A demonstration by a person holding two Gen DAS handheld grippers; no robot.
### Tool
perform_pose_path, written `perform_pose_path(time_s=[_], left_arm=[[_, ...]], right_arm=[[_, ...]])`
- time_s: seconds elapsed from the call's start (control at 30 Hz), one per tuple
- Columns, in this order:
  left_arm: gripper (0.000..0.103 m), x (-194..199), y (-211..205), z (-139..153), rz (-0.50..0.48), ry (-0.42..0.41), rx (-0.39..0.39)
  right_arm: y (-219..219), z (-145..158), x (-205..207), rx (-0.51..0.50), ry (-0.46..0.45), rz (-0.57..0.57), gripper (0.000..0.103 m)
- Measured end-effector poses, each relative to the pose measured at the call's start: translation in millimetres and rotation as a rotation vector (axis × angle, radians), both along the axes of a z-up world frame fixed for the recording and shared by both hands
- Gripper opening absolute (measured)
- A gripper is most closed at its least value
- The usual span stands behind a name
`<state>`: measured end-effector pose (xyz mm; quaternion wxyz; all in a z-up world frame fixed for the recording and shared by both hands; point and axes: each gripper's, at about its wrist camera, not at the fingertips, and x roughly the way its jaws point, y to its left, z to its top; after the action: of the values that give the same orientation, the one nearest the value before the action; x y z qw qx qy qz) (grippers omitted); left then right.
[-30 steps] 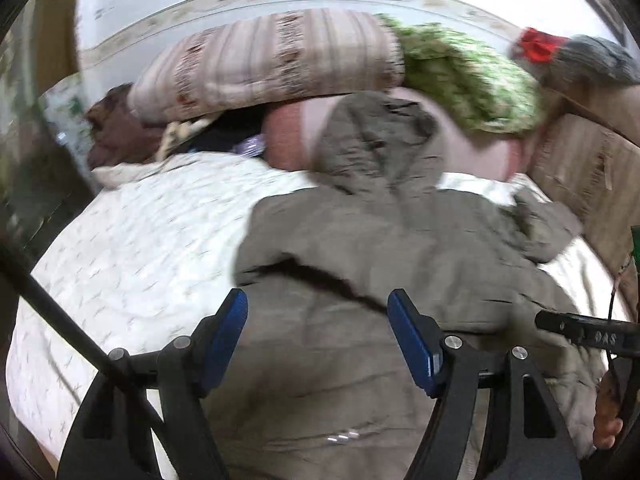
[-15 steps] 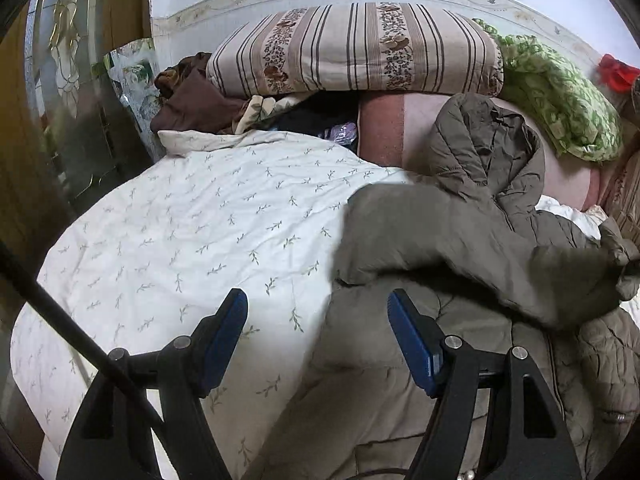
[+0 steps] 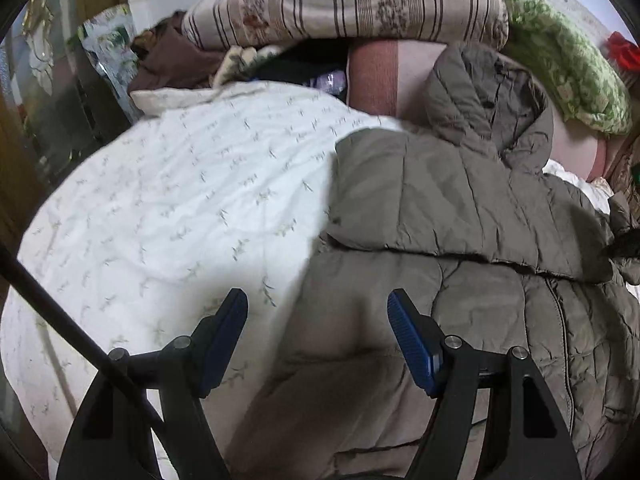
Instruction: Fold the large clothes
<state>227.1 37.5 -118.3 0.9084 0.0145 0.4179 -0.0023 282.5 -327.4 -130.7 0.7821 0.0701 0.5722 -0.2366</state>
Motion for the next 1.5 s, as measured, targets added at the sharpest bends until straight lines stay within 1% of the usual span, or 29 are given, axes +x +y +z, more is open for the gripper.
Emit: perform_pose_path(time_s=[0.1,0.2,0.27,0.33,0.37,0.4,0.43,0.47,0.5,0.53,0.57,0.6,0.63,0.67,0.73,0.83,0.93,0.97,1.0,1.03,1.1,1.17,1.2,1.27,1.33,1.4,1.43,1.5], left_arm=[[0.072,2,-5,-2,-0.004,0.017,-0.017],[0.072,-2,-12,1,-0.013,0.011,-0.003],[0.072,-5,-15,2,-0.024,0.009,0.003],[0.072,-10,-19,4,-0.038,0.004,-0.001],[0.072,-11,-21,4,-0.042,0.002,0.002],[0.072,-12,-24,4,-0.046,-0.001,0.008],[0.072,-12,-25,5,-0.049,-0.003,0.009],[0.072,-12,-26,6,-0.05,-0.005,0.01],[0.072,-13,-27,7,-0.049,-0.004,0.01],[0.072,-14,-29,7,-0.053,-0.006,0.006],[0.072,-15,-29,8,-0.055,-0.008,0.006],[0.072,-16,-29,8,-0.053,-0.012,0.013],[0.072,-17,-29,8,-0.05,-0.017,0.022],[0.072,-18,-29,8,-0.047,-0.02,0.032],[0.072,-16,-28,6,-0.04,-0.02,0.047],[0.072,-10,-23,3,-0.029,-0.002,0.033],[0.072,-4,-18,-2,-0.024,0.036,0.003],[0.072,-3,-17,-3,-0.024,0.044,-0.004],[0.072,-4,-16,-3,-0.025,0.045,-0.006],[0.072,-4,-16,-2,-0.026,0.04,-0.006],[0.072,-5,-15,1,-0.023,0.028,-0.005],[0.072,-6,-16,1,-0.026,0.026,-0.008],[0.072,-6,-18,0,-0.03,0.029,-0.007],[0.072,-7,-22,-2,-0.04,0.037,0.003],[0.072,-9,-26,-5,-0.051,0.042,0.012],[0.072,-11,-29,-6,-0.064,0.046,0.015],[0.072,-12,-31,-7,-0.072,0.048,0.02],[0.072,-12,-34,-8,-0.082,0.05,0.024]], right_arm=[[-1,-17,-3,0.005,0.003,-0.006,0.004],[-7,-18,-7,0.021,-0.005,-0.015,0.004],[-17,-2,-16,0.042,-0.055,-0.027,0.005],[-27,23,-30,0.065,-0.117,-0.045,0.009],[-34,40,-41,0.089,-0.157,-0.053,0.017],[-37,48,-47,0.104,-0.177,-0.051,0.033],[-40,63,-55,0.127,-0.211,-0.032,0.043],[-40,71,-59,0.129,-0.227,-0.011,0.061],[-36,80,-65,0.117,-0.238,0.024,0.064],[-32,82,-63,0.107,-0.238,0.044,0.064],[-26,83,-64,0.103,-0.228,0.073,0.062],[-19,80,-62,0.124,-0.223,0.096,0.048],[-12,75,-61,0.163,-0.225,0.119,0.04],[-4,70,-57,0.19,-0.222,0.132,0.035],[20,58,-46,0.235,-0.225,0.165,0.035],[53,39,-27,0.223,-0.235,0.183,0.035],[71,19,-11,0.204,-0.231,0.206,0.035],[73,7,-5,0.174,-0.188,0.213,0.035],[71,-8,1,0.129,-0.12,0.219,0.033],[67,-14,2,0.094,-0.097,0.217,0.033],[51,-19,-2,0.019,-0.089,0.145,0.033],[34,-19,-6,0.016,-0.087,0.08,0.033],[30,-19,-7,0.027,-0.092,0.069,0.033],[27,-13,-9,0.048,-0.102,0.102,0.033],[23,3,-21,0.078,-0.142,0.108,0.034],[6,24,-41,0.156,-0.217,0.08,0.036],[-5,34,-51,0.186,-0.249,0.062,0.038],[-33,50,-74,0.217,-0.305,0.007,0.05]])
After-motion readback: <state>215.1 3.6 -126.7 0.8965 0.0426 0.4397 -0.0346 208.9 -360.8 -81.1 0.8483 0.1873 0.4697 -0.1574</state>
